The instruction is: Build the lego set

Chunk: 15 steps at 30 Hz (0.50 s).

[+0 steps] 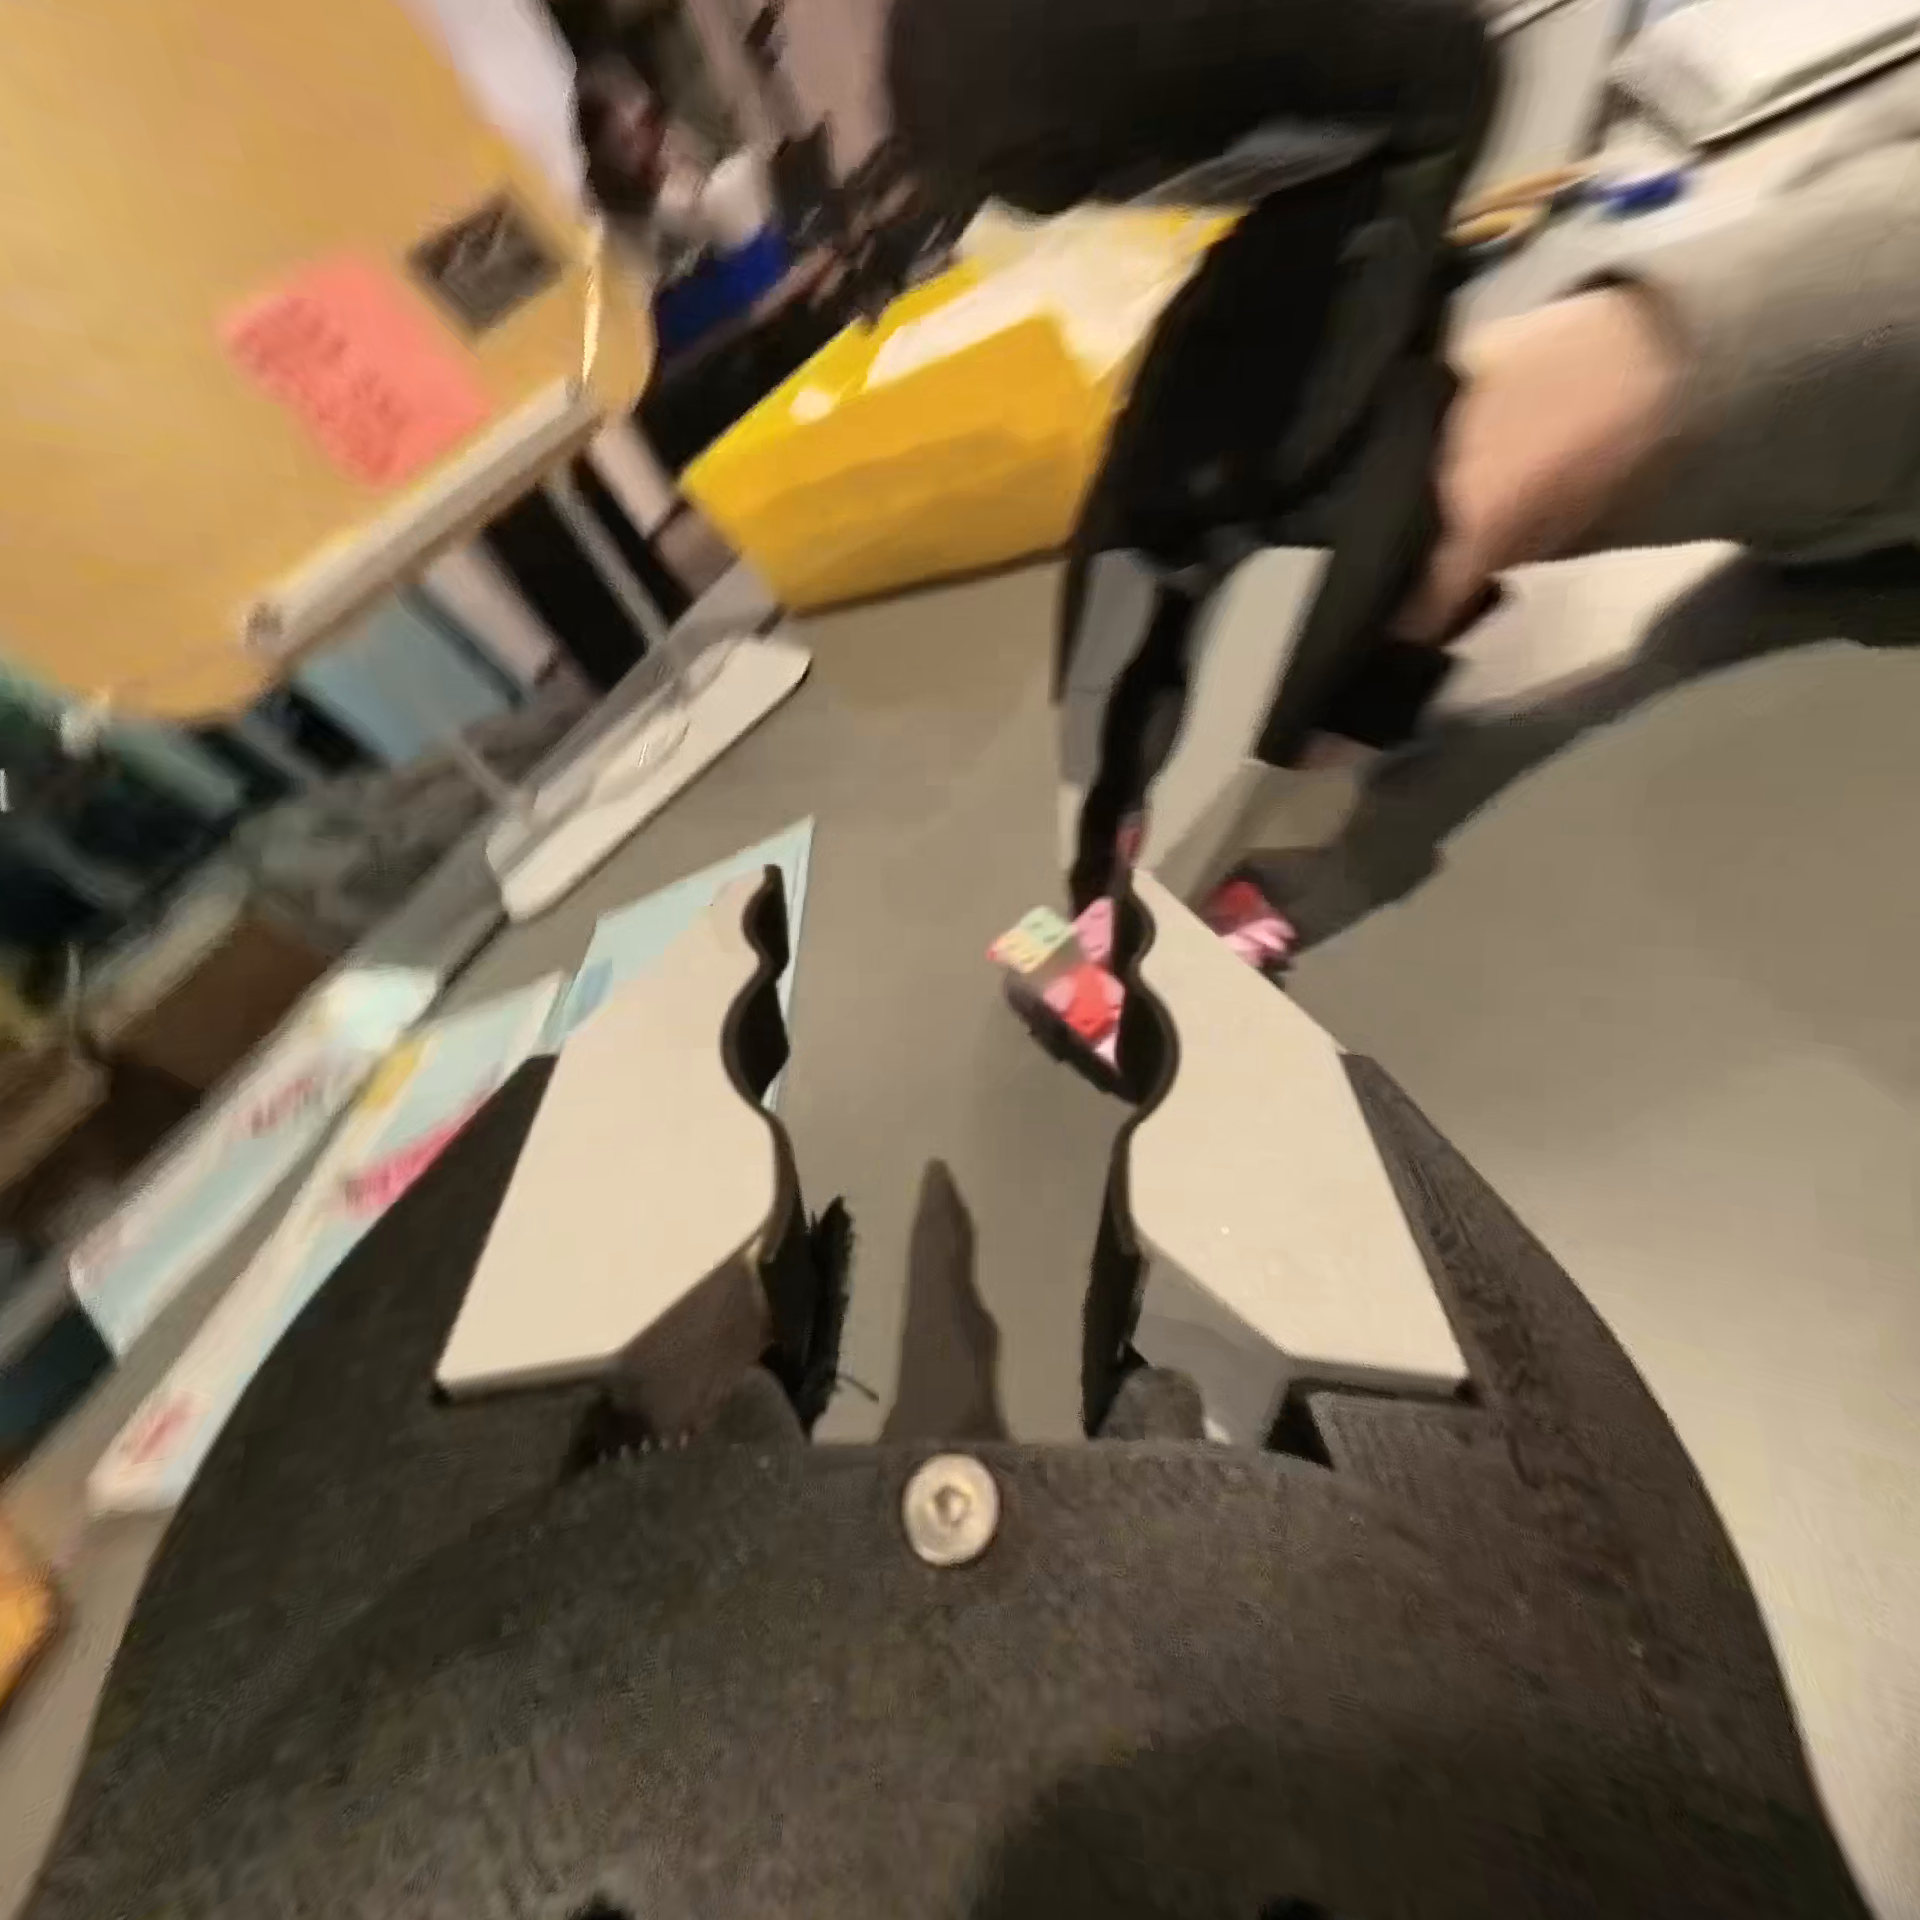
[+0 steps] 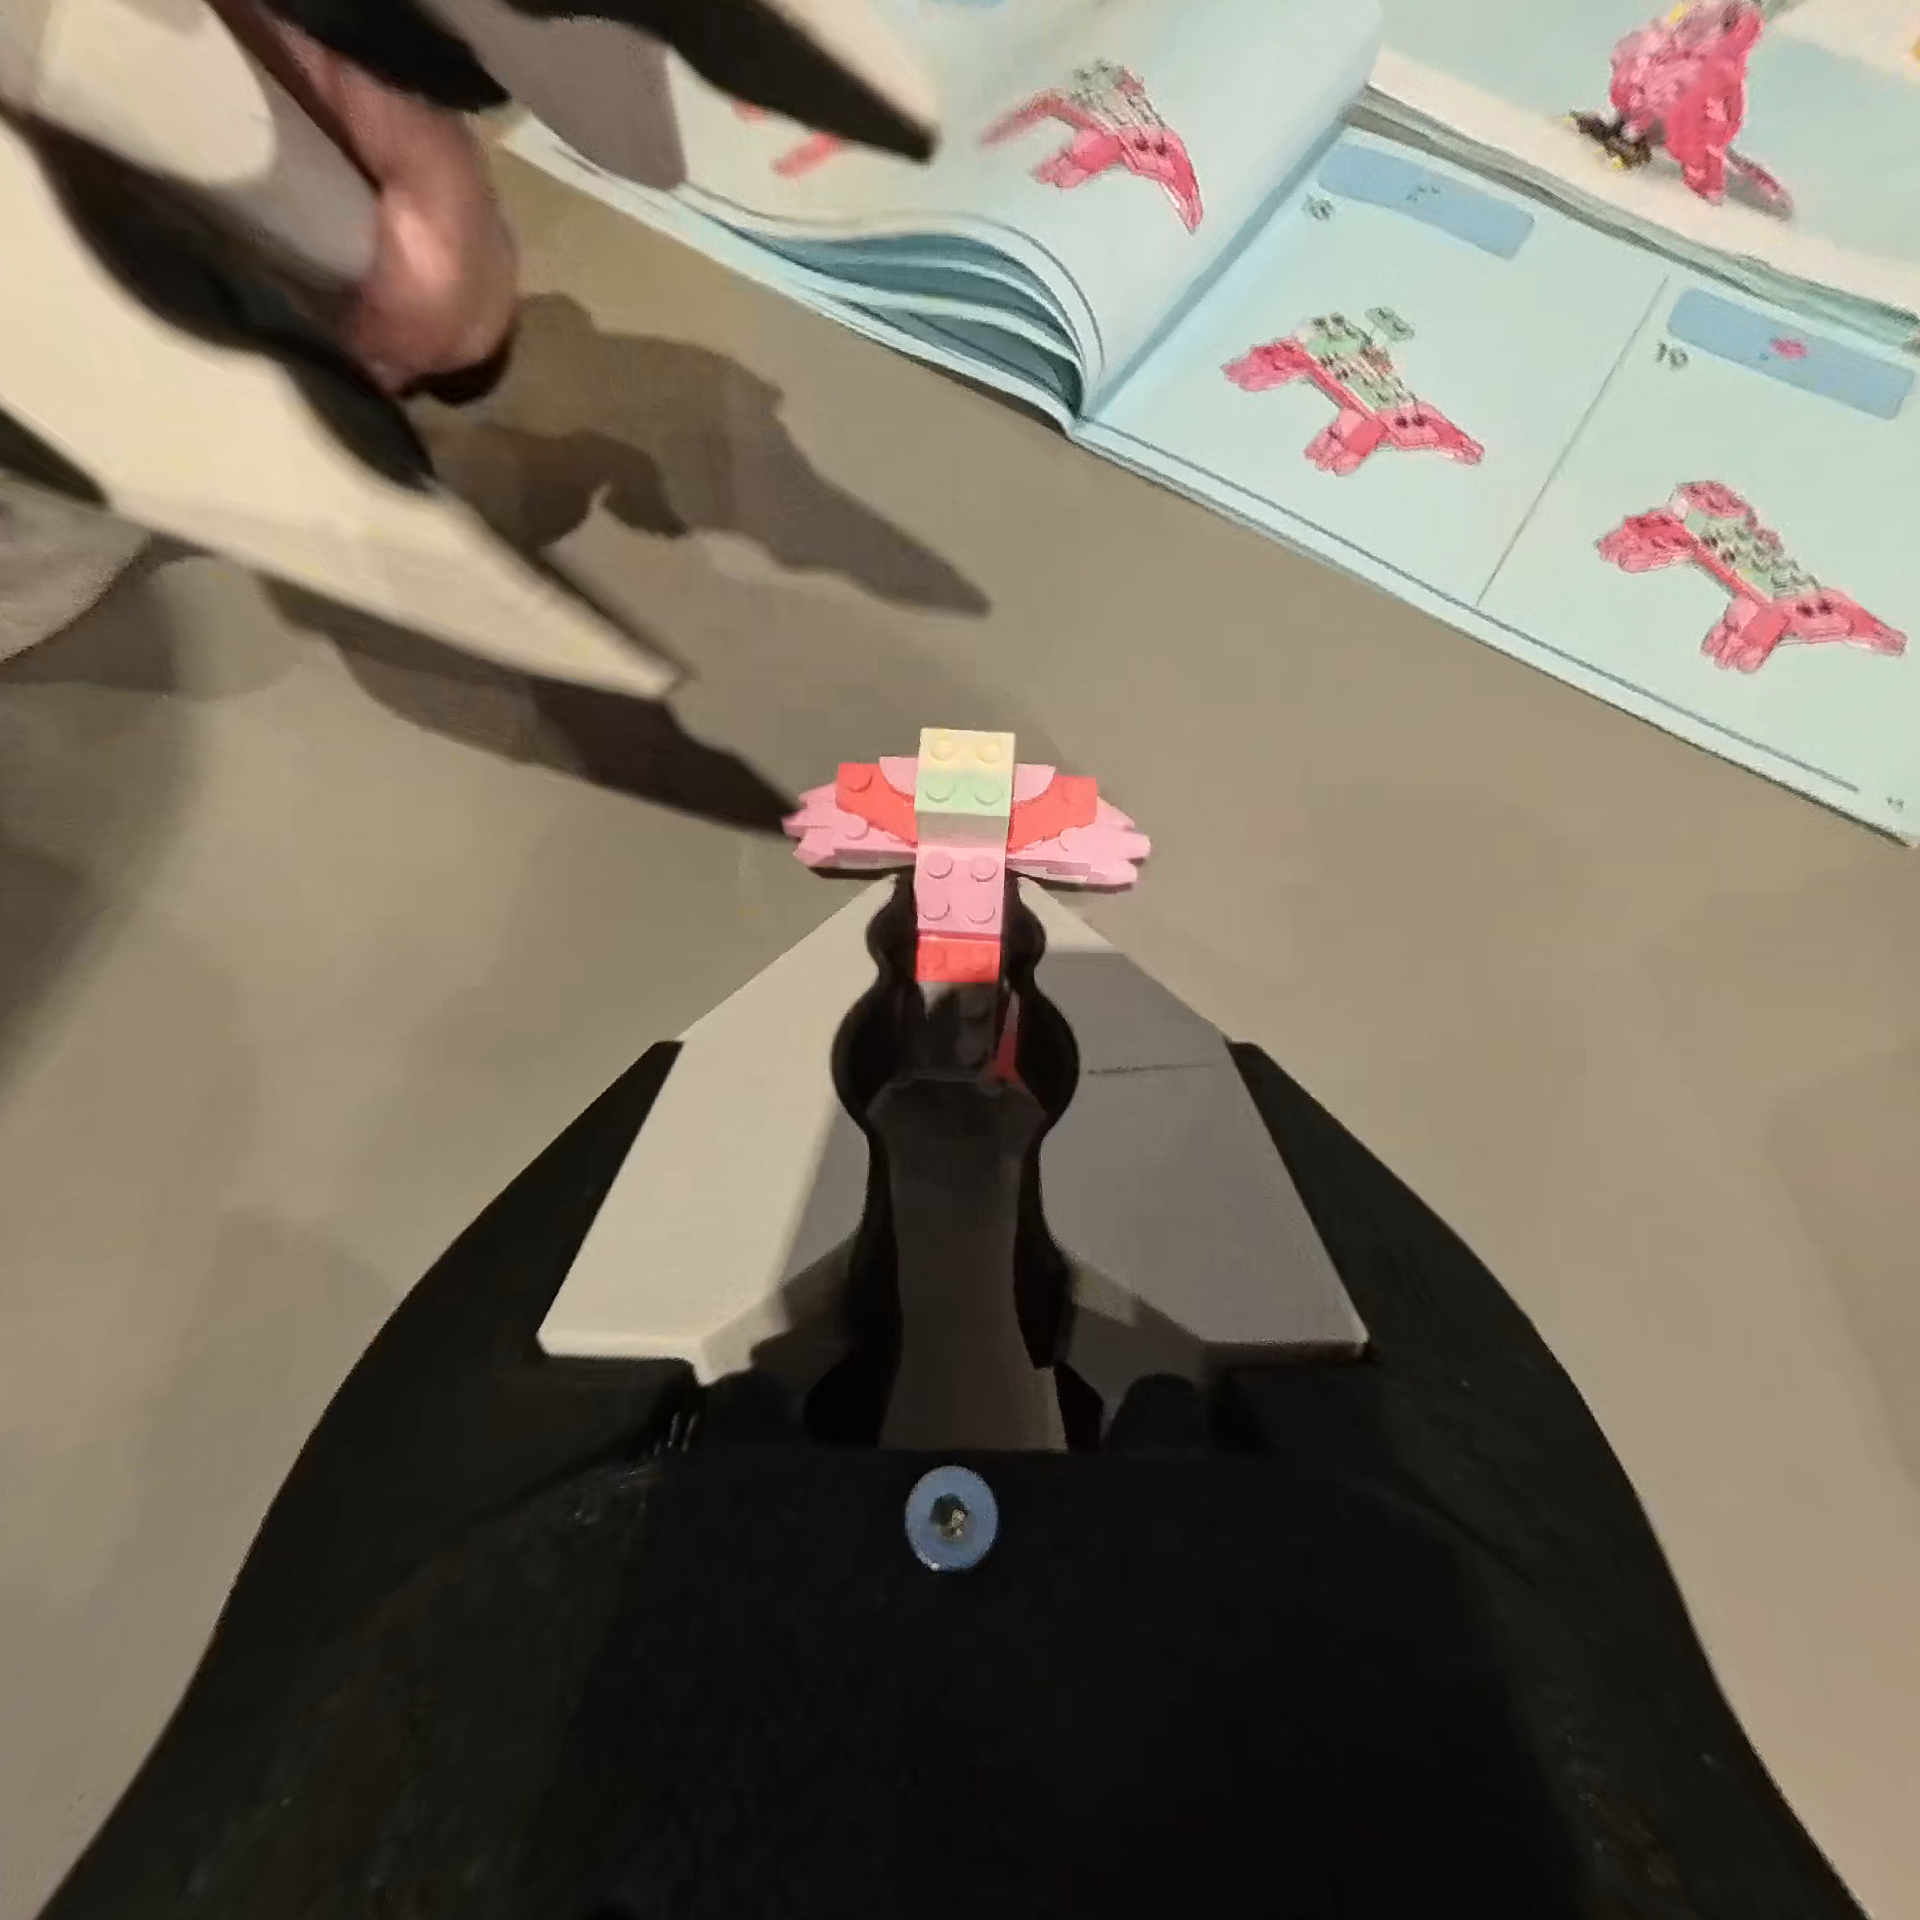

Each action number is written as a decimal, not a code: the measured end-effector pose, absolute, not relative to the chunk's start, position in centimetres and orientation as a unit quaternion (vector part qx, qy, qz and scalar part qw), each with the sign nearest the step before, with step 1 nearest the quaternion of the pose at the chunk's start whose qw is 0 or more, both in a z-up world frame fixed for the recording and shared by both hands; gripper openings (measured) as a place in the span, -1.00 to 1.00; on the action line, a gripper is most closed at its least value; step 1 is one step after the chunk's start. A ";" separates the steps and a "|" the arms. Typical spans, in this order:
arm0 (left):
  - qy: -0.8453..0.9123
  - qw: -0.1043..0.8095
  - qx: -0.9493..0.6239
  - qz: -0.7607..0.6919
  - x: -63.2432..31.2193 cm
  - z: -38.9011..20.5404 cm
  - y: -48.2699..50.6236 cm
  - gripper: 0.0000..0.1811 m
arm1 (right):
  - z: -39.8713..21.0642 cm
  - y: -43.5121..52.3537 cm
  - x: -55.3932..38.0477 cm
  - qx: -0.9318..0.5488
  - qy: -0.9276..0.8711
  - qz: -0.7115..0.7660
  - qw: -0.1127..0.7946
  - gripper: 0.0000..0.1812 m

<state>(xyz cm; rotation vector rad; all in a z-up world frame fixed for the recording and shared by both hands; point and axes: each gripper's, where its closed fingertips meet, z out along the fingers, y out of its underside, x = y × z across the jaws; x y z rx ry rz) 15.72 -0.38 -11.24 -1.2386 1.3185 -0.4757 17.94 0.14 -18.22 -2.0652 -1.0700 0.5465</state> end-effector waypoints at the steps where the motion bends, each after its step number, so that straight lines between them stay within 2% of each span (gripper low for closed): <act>1: 0.587 0.609 -0.492 -0.206 15.9 -10.7 -1.5 -0.31 | -17.8 0.0 18.1 -0.795 -0.425 0.221 0.371 -0.83; 3: 0.615 0.634 -0.434 -0.177 15.9 -10.5 -2.7 -0.33 | -17.0 -0.5 18.2 -0.775 -0.452 0.232 0.375 -0.84; 9: 0.685 0.617 -0.385 -0.039 16.4 -13.7 -2.3 -0.29 | -16.3 -2.3 17.9 -0.736 -0.522 0.266 0.339 -0.84; 11: 0.697 0.621 -0.358 -0.022 16.6 -13.9 -2.9 -0.33 | -16.3 -2.5 18.1 -0.732 -0.535 0.269 0.326 -0.84; 15: 0.702 0.625 -0.341 -0.013 16.7 -14.0 -3.3 -0.26 | -15.7 -2.8 18.5 -0.723 -0.538 0.300 0.312 -0.84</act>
